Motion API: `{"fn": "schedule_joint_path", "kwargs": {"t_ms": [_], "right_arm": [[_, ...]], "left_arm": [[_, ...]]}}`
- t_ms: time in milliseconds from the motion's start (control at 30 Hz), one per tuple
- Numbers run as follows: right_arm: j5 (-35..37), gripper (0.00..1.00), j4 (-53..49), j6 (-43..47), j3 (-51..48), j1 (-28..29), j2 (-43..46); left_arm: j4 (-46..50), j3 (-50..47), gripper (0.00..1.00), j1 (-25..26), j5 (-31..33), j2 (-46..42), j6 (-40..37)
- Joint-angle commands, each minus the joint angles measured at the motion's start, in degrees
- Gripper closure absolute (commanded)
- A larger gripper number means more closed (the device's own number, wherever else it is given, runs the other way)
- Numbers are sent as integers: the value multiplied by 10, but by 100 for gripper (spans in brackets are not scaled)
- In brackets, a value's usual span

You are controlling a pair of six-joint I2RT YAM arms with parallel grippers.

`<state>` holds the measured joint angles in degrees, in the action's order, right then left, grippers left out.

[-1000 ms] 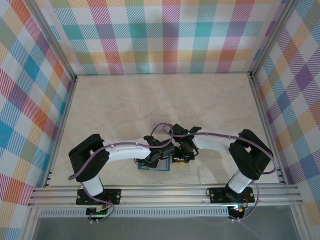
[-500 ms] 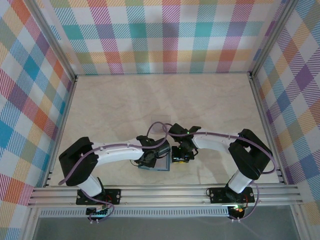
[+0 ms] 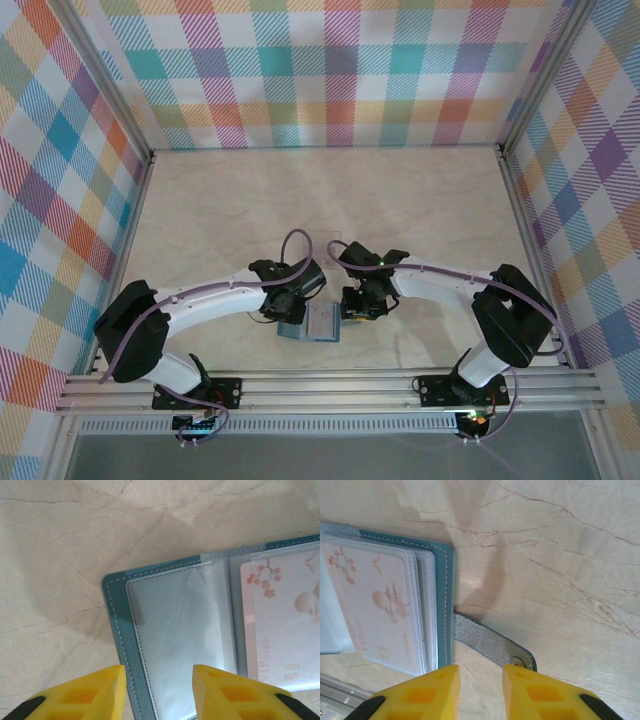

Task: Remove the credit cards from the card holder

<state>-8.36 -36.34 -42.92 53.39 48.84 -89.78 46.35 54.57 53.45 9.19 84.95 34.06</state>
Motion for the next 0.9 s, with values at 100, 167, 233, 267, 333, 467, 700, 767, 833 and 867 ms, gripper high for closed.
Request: {"fn": "schedule_joint_path", "kwargs": {"t_ms": [100, 167, 233, 267, 333, 467, 700, 767, 833, 867], "right_arm": [[1, 70, -22, -3, 23, 4, 11], [2, 70, -24, -3, 26, 4, 12], [4, 70, -25, -3, 28, 4, 14], [5, 69, -25, -2, 28, 4, 16], [6, 69, -25, -3, 28, 4, 17], [6, 69, -25, 0, 32, 3, 15], [12, 69, -25, -1, 37, 3, 21], [13, 69, -27, -2, 37, 4, 22], [13, 69, -27, -4, 35, 3, 24], [13, 69, -25, -6, 34, 3, 25]], "left_arm": [[-16, 2, 60, -21, -40, -38, -11], [-23, 5, 60, -27, -53, -46, -11], [-30, 9, 60, -31, -63, -49, -10], [-33, 11, 60, -32, -67, -50, -10], [-43, 14, 60, -34, -74, -52, -11], [-67, 15, 60, -39, -83, -57, -3], [-102, 22, 60, -46, -106, -40, 1], [-110, 25, 61, -49, -118, -32, 2], [-130, 22, 62, -57, -141, -26, 8], [-141, 20, 63, -61, -151, -25, 13]]}}
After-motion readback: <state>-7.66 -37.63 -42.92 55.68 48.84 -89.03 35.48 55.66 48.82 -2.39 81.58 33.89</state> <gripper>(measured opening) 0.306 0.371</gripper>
